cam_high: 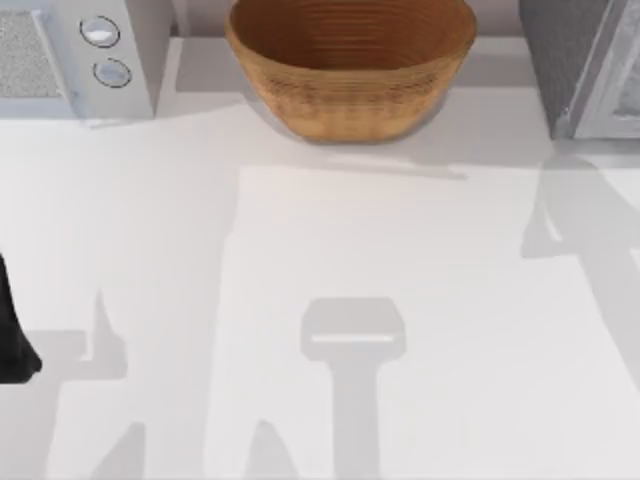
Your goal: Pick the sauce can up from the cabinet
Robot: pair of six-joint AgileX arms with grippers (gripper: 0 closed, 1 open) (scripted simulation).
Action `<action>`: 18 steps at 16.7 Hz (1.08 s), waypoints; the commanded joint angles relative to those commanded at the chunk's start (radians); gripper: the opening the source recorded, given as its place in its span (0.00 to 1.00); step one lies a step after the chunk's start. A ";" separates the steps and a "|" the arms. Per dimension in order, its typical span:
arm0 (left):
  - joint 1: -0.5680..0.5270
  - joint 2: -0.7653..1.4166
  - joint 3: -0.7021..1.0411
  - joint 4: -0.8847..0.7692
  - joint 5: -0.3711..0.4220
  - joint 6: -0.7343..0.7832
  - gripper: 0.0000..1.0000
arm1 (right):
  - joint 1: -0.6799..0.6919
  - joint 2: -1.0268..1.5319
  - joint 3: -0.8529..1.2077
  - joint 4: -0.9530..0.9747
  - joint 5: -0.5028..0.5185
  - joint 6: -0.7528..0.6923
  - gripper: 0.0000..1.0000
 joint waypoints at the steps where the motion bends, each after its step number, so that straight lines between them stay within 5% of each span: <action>1: 0.000 0.000 0.000 0.000 0.000 0.000 1.00 | -0.029 -0.071 -0.119 0.037 -0.029 -0.001 0.00; 10: 0.000 0.000 0.000 0.000 0.000 0.000 1.00 | -0.235 -0.621 -0.952 0.342 -0.160 -0.022 0.00; 18: 0.000 0.000 0.000 0.000 0.000 0.000 1.00 | -0.269 -0.718 -1.074 0.399 -0.161 -0.028 0.00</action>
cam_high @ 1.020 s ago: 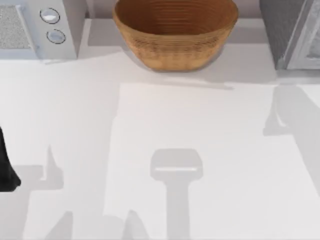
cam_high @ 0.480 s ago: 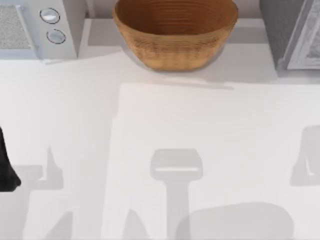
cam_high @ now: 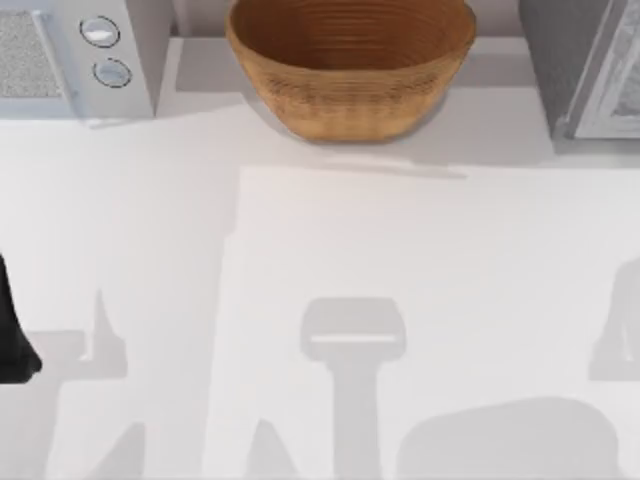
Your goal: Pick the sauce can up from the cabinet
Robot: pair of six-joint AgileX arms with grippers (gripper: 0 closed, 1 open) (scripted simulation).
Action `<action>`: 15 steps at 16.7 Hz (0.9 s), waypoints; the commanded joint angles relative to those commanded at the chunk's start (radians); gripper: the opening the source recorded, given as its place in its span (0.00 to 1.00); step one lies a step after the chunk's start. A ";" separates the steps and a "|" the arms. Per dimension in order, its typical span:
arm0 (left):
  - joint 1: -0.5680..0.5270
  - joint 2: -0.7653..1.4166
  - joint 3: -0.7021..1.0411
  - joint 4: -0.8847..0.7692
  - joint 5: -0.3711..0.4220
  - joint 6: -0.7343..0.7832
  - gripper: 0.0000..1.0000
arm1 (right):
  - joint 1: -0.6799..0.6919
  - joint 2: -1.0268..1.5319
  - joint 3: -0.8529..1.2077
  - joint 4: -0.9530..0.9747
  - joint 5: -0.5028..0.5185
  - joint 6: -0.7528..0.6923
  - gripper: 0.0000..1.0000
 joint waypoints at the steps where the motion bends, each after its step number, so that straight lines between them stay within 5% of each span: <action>1: 0.000 0.000 0.000 0.000 0.000 0.000 1.00 | 0.003 0.005 0.000 -0.002 0.000 0.002 0.00; 8: 0.000 0.000 0.000 0.000 0.000 0.000 1.00 | 0.107 0.224 0.106 0.200 -0.010 0.089 0.00; 15: 0.000 0.000 0.000 0.000 0.000 0.000 1.00 | 0.340 0.923 0.366 0.745 0.013 0.210 0.00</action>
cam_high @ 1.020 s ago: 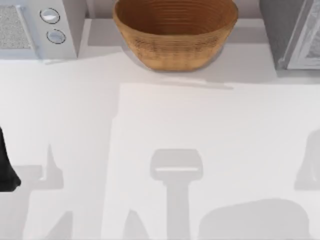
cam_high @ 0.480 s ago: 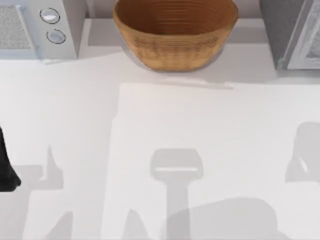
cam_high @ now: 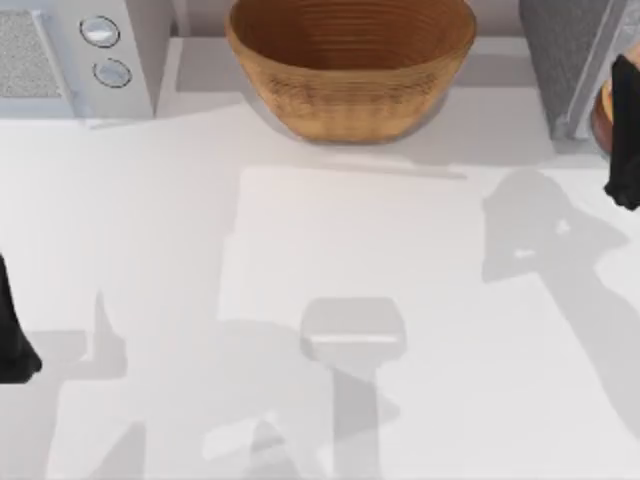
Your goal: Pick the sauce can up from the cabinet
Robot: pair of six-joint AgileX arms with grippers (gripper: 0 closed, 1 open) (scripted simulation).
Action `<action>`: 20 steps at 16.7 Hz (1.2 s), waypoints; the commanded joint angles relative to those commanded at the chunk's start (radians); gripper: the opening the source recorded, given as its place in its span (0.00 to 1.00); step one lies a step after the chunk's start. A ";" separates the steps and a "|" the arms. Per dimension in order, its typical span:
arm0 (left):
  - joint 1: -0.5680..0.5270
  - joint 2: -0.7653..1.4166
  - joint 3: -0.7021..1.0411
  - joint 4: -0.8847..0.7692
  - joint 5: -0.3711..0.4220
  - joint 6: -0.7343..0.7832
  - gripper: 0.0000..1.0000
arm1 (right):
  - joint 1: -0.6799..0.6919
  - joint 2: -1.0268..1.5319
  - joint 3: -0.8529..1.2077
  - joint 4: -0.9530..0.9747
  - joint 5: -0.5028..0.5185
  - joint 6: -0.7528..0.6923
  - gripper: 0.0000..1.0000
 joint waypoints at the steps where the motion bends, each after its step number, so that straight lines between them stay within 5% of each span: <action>1: 0.000 0.000 0.000 0.000 0.000 0.000 1.00 | 0.036 0.112 0.041 0.082 0.006 0.005 0.00; 10: 0.000 0.000 0.000 0.000 0.000 0.000 1.00 | 0.319 0.919 0.272 0.617 0.041 -0.086 0.00; 20: 0.000 0.000 0.000 0.000 0.000 0.000 1.00 | 0.439 1.207 0.291 0.727 0.027 -0.196 0.00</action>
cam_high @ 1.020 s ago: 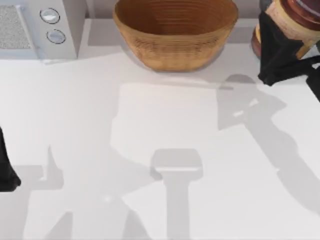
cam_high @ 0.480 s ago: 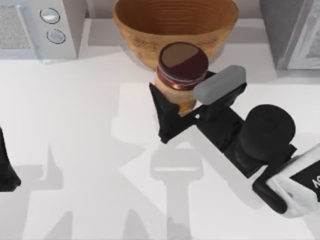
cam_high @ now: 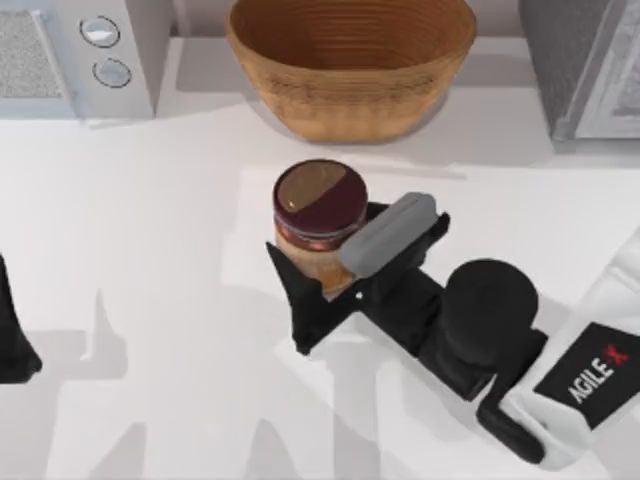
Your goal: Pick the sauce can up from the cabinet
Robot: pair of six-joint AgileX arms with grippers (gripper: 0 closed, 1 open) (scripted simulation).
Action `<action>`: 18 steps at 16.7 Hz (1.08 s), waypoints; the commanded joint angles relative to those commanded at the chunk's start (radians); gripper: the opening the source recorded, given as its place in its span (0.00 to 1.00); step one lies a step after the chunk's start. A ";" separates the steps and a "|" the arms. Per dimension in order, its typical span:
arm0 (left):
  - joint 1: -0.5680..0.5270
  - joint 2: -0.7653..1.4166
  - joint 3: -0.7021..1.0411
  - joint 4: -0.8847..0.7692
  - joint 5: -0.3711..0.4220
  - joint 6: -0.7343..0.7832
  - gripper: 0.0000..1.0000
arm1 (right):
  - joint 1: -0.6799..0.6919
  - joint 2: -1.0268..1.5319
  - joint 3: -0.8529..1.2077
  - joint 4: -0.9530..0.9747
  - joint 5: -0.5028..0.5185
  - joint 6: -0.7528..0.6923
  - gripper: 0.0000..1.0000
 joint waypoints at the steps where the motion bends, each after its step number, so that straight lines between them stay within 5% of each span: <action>1: 0.000 0.000 0.000 0.000 0.000 0.000 1.00 | 0.000 0.000 0.000 0.000 0.000 0.000 0.00; 18: 0.000 0.000 0.000 0.000 0.000 0.000 1.00 | -0.004 0.203 0.276 -0.073 -0.001 -0.002 0.00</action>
